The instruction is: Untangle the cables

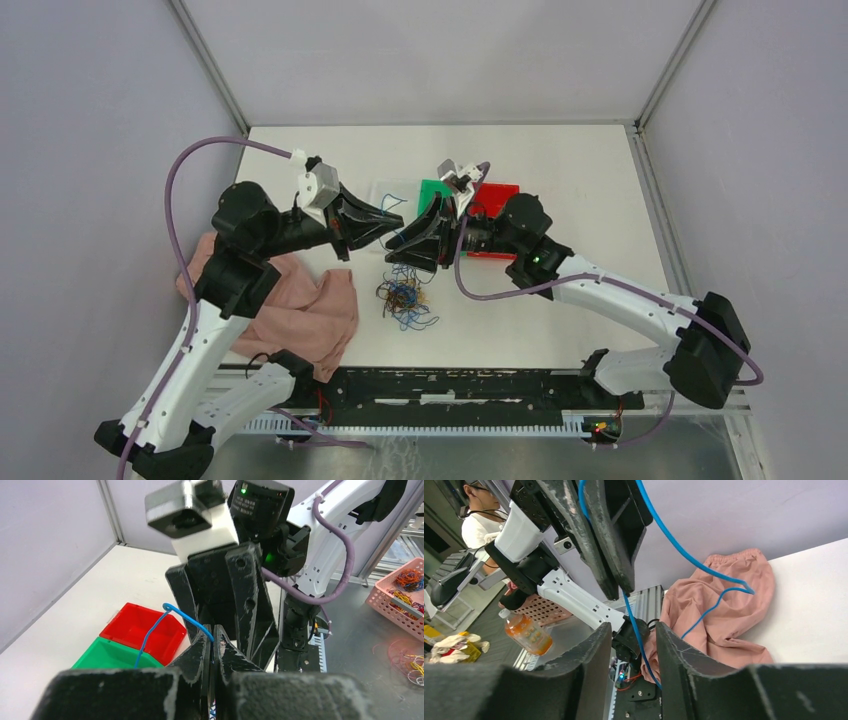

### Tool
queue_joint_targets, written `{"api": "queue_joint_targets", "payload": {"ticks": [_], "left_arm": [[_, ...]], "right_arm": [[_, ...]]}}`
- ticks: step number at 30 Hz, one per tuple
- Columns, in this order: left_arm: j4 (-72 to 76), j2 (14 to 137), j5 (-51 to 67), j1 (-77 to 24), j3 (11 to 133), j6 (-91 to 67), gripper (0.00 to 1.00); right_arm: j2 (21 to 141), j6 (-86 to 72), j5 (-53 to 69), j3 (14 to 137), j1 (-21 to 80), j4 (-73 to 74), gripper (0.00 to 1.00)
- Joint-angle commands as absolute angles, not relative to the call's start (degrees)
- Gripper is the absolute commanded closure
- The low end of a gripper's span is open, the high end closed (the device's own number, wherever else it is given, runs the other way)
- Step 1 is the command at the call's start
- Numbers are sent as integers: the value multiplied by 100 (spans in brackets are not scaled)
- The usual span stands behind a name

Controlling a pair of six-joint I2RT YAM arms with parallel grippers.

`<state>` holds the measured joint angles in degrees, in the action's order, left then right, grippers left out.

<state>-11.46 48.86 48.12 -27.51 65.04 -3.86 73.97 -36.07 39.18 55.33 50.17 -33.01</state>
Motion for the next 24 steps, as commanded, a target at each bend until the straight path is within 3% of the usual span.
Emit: {"api": "queue_joint_targets", "payload": {"ticks": [1,18,24], "left_arm": [[-896,4910,4806,-2769,6925,-525,97],[-843,5377,4597,-2770,8186,-335,97],[-837,5589,4501,-2769,8670,-193,97]], "right_arm": [[7598,-3975,4157,5566,5153,-3925,60],[8711,-5192,3932,4554,5164,-5404,76],[8452,-5304,3941,3982,5168,-5532,79]]}}
